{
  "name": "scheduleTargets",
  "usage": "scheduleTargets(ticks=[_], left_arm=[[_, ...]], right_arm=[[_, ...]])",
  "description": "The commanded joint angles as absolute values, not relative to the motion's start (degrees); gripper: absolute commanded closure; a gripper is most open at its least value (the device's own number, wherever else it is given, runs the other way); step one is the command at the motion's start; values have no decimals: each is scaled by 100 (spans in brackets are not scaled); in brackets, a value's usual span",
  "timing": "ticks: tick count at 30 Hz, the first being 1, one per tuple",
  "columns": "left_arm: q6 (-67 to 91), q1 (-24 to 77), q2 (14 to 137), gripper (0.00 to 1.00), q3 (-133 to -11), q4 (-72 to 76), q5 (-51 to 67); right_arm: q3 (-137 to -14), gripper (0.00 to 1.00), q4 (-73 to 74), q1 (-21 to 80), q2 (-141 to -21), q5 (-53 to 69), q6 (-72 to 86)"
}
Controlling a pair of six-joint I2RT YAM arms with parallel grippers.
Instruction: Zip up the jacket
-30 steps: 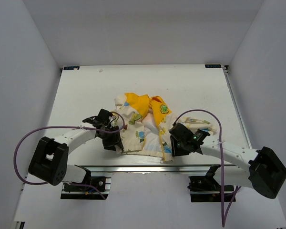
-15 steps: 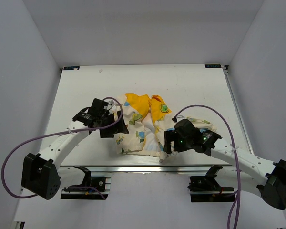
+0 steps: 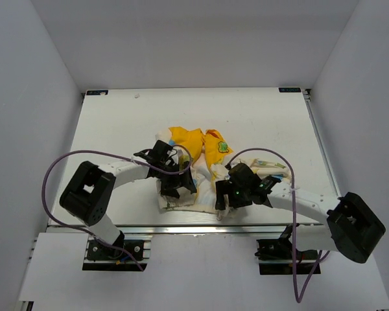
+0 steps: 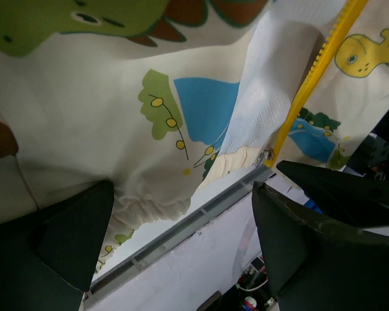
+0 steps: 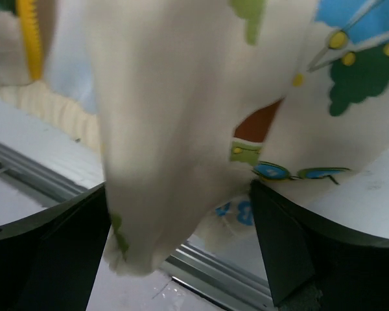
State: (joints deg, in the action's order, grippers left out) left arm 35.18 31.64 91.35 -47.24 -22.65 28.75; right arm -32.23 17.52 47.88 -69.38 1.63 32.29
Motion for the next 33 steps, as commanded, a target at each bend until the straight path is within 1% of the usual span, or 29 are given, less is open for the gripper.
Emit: scheduleTargets(ticks=[1,4,5,8,11,12,13,15,19,24,28,31,33], left_arm=[[3419,3155,9421,2,-4964,-2099,2648],[3252,3155,9816,2,-5246,-2337,2190],[3174,3155,9930,2,-5473,-2373,2023],[3024,3155,10396,2,-6044,-2487,1960],[2839,3155,10818,2,-6642,-2881,1697],[2804,3155,10880,2,-7062,-3187,1444],[2769,3155,10942,2,-7249,-3321,1381],[2681,3155,10864,2,-7540,-3541,1179],[2680,3173,10268,2,-7471,-3717,888],[2760,3269,9774,2,-7216,-3893,694],[2830,3375,9580,2,-7075,-3920,563],[2883,3454,9589,2,-7066,-3955,475],[2918,3515,9606,2,-7075,-3946,483]], right_arm=[[-3199,11,1292,4562,-7303,88,3182],[-3208,11,1301,3966,-7637,35,3129],[-3208,11,1292,3598,-7742,-182,3112],[-3269,11,994,2973,-7927,-246,2708],[-3778,12,993,2708,-8190,-482,2207],[-3962,12,1071,2716,-8217,-527,2084],[-4268,13,1246,2716,-8226,-527,1874],[-4411,14,1344,2716,-8087,-458,1723],[-4482,14,1704,2768,-7359,-404,1512],[-4649,13,2135,3075,-6847,-422,1512],[-4842,14,2382,3567,-6925,-763,1775],[-5053,14,2522,4111,-7389,-1079,2012],[-5281,15,2810,4227,-7637,-1326,2440]])
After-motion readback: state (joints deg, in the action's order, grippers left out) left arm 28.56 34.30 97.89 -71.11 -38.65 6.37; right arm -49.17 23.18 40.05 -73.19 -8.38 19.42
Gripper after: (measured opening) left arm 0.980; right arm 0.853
